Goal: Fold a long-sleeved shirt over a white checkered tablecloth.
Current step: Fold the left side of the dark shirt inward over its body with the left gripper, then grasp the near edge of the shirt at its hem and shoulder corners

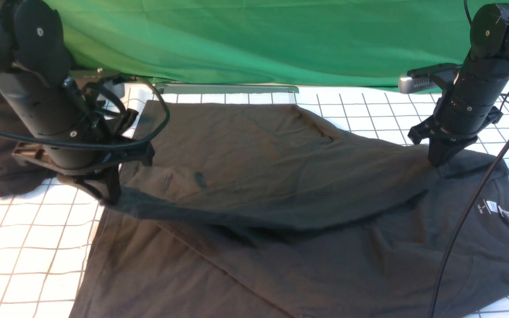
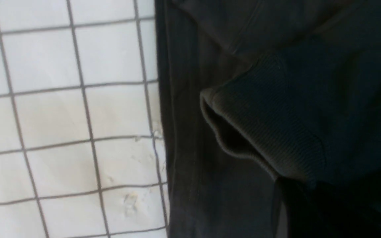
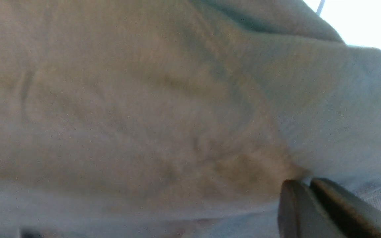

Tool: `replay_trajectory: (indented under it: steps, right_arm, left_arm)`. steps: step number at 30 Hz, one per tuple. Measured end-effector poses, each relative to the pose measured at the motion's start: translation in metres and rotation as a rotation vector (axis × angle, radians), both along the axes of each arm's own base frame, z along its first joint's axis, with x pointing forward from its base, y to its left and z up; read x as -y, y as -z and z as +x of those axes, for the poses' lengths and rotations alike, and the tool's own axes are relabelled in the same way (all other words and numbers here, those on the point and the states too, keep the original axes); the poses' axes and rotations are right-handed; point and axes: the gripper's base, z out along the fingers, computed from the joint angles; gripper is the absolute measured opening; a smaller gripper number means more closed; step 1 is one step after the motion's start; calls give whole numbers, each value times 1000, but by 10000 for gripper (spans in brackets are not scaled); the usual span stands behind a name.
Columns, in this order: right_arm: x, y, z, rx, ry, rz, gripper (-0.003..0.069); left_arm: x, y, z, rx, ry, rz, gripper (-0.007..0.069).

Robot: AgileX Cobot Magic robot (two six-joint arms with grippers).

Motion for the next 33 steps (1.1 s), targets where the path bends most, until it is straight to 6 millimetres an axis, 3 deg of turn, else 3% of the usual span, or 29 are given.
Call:
replay_trajectory:
  steps: [4, 12, 14, 18, 19, 20, 21, 24, 27, 33]
  right_arm:
    - [0, 0, 0, 0, 0, 0, 43]
    - [0, -2, 0, 3, 31, 5, 114]
    - [0, -12, -3, 22, 38, 9, 125]
    - [2, -32, -18, 47, 38, 15, 125]
    - [2, -44, -40, 36, 43, 39, 111]
    - [2, -49, -43, 43, 45, 48, 106]
    - [0, -57, -64, 29, 46, 84, 90]
    - [-12, -65, -100, 18, 7, 151, 69]
    - [-32, -65, -126, 33, -71, 159, 67]
    - [-58, -68, -140, 45, -170, 165, 67]
  left_arm:
    - [0, 0, -1, -11, 3, 2, 136]
    - [-4, 2, -8, -89, 11, 46, 510]
    - [-5, 3, -12, -94, 10, 44, 555]
    - [-8, 10, -30, -124, 8, 46, 562]
    - [-13, 23, -53, -187, -12, 56, 552]
    - [-14, 23, -56, -186, -14, 56, 550]
    - [-18, 35, -73, -237, -35, 65, 540]
    - [-25, 60, -101, -272, -55, 80, 527]
    - [-27, 84, -113, -275, -63, 79, 525]
    - [-29, 107, -117, -272, -61, 84, 525]
